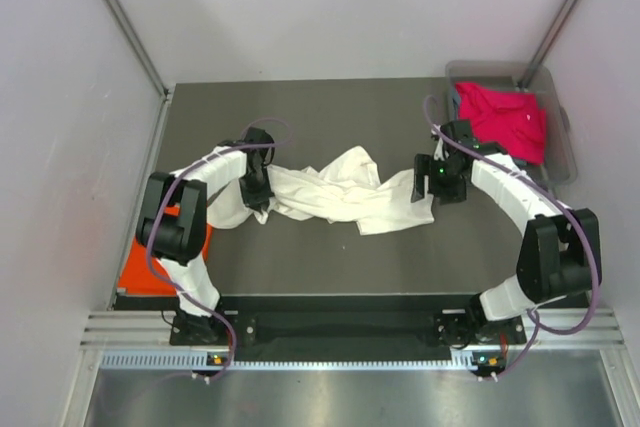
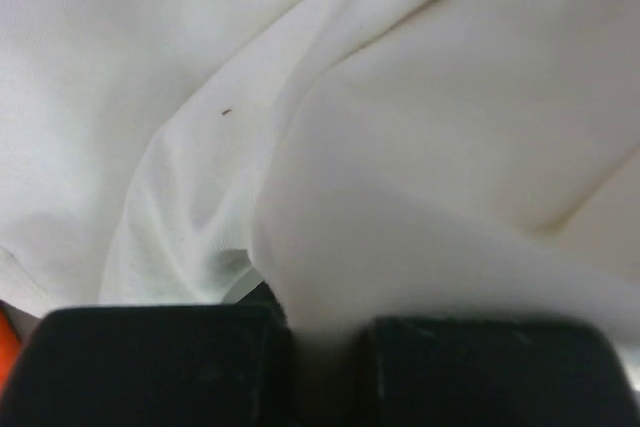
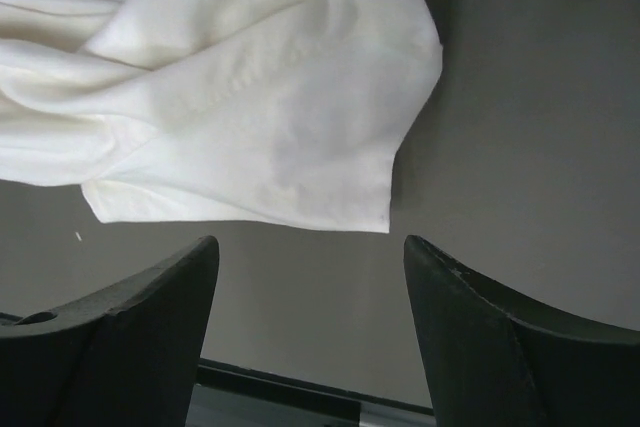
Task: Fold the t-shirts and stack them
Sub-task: Flatten the tshirt out
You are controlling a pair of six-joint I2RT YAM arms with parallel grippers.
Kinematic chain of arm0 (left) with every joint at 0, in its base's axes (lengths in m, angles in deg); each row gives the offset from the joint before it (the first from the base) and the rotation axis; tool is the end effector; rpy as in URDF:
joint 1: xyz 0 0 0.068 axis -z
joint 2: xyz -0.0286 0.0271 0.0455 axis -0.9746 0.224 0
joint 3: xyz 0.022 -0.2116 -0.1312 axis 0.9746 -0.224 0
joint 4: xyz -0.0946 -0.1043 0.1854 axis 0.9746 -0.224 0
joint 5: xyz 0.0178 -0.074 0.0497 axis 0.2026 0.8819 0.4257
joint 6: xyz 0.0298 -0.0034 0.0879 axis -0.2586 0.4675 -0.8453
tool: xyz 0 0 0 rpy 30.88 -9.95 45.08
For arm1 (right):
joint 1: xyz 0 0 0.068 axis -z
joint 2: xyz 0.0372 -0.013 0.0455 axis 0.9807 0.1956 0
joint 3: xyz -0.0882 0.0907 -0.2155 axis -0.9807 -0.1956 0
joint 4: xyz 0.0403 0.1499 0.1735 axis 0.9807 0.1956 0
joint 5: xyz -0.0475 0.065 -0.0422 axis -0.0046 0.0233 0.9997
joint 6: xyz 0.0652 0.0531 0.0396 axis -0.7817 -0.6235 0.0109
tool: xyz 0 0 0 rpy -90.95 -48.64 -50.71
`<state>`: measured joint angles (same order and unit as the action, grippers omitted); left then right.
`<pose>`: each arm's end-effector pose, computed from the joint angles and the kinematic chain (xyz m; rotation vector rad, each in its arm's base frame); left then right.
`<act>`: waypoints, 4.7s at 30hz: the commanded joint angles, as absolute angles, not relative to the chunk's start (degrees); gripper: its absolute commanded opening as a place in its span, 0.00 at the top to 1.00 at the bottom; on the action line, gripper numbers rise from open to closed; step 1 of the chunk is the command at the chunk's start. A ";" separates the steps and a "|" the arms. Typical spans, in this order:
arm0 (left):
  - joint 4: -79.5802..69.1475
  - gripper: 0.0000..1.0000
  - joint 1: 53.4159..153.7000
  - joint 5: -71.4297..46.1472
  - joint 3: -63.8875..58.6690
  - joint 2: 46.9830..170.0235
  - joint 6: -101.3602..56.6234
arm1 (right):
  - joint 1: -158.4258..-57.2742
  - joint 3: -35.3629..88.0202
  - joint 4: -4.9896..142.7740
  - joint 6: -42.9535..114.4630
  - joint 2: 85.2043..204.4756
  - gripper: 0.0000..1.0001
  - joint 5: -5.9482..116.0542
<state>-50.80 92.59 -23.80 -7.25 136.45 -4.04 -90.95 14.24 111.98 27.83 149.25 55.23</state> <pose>0.3032 -0.0799 0.1159 -0.3759 2.9258 -0.0379 0.2780 0.0715 0.1857 0.0214 2.7415 0.3120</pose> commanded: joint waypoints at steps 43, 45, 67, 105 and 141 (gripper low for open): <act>-77.64 1.00 92.35 -20.13 -18.13 100.45 4.91 | -94.38 13.07 118.84 16.97 139.01 1.00 58.83; -76.50 1.00 91.57 -31.14 -14.94 107.16 3.07 | -93.32 21.83 116.83 18.39 145.47 1.00 58.39; -53.23 0.87 88.57 -10.39 -19.88 97.44 9.27 | -91.47 11.17 106.19 21.75 143.65 0.50 51.28; -58.74 0.85 87.96 -30.04 -14.92 116.68 -13.47 | -91.56 10.99 102.14 24.99 150.16 0.66 45.82; -51.79 0.80 87.87 -21.60 -9.57 130.30 -18.39 | -91.64 10.90 100.20 23.67 152.61 0.69 44.85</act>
